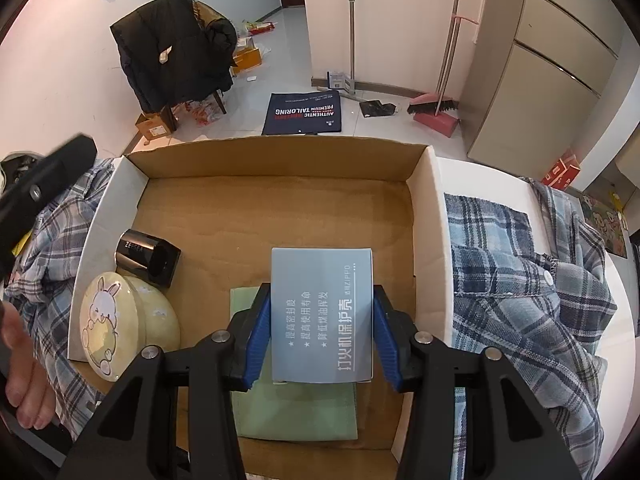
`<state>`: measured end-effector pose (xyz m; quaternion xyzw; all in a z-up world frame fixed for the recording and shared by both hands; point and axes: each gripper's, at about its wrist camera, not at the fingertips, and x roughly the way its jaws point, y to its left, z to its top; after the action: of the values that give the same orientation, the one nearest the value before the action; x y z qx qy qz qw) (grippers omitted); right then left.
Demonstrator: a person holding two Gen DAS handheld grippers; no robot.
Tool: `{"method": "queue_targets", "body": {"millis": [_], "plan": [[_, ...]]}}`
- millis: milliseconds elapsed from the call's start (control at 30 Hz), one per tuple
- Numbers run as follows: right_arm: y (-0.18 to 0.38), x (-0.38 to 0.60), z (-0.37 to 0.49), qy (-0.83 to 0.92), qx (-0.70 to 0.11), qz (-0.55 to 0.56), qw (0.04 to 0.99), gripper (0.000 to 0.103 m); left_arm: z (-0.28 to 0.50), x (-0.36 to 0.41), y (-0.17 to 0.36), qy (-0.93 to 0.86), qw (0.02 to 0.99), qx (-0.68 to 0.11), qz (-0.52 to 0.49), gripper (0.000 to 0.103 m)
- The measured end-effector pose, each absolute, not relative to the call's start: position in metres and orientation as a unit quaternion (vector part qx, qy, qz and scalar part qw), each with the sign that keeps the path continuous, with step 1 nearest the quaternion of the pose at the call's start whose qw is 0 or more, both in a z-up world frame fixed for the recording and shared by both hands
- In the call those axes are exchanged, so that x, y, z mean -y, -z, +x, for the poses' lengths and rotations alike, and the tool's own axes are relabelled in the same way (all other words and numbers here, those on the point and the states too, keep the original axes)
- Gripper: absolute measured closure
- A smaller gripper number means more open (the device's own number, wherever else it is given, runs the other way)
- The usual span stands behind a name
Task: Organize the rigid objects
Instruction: 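Lower the ZEESEA box into the box and open the left tool while the right tool holds the card box, then lower the grey-blue card box into the box and open the right tool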
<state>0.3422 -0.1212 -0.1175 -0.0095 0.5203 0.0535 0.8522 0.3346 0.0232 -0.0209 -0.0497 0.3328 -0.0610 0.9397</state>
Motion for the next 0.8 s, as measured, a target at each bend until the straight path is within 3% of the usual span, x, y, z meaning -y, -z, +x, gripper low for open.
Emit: {"method": "queue_targets", "body": {"millis": [167, 267, 333, 500, 567, 800], "plan": [[0.121, 0.12, 0.343, -0.058, -0.524, -0.008, 0.85, 0.057, 0.326, -0.034, 0.006, 0.054, 0.951, -0.298, -0.066, 0.014], [0.122, 0.121, 0.344, -0.053, -0.524, -0.009, 0.85, 0.036, 0.321, -0.034, -0.002, 0.038, 0.959, -0.277, -0.054, 0.013], [0.115, 0.119, 0.342, -0.049, -0.511, -0.011, 0.858, 0.035, 0.316, -0.035, -0.01, 0.04, 0.962, -0.264, -0.059, 0.013], [0.071, 0.118, 0.322, -0.056, -0.462, -0.011, 0.885, 0.032, 0.286, -0.033, -0.051, 0.067, 0.976, -0.197, -0.06, 0.012], [0.048, 0.119, 0.309, -0.062, -0.435, 0.001, 0.898, 0.026, 0.271, -0.031, -0.065, 0.072, 0.981, -0.17, -0.053, 0.0], [-0.019, 0.123, 0.254, -0.05, -0.355, -0.017, 0.933, 0.021, 0.219, -0.034, -0.123, 0.085, 0.986, -0.126, -0.074, 0.0]]}}
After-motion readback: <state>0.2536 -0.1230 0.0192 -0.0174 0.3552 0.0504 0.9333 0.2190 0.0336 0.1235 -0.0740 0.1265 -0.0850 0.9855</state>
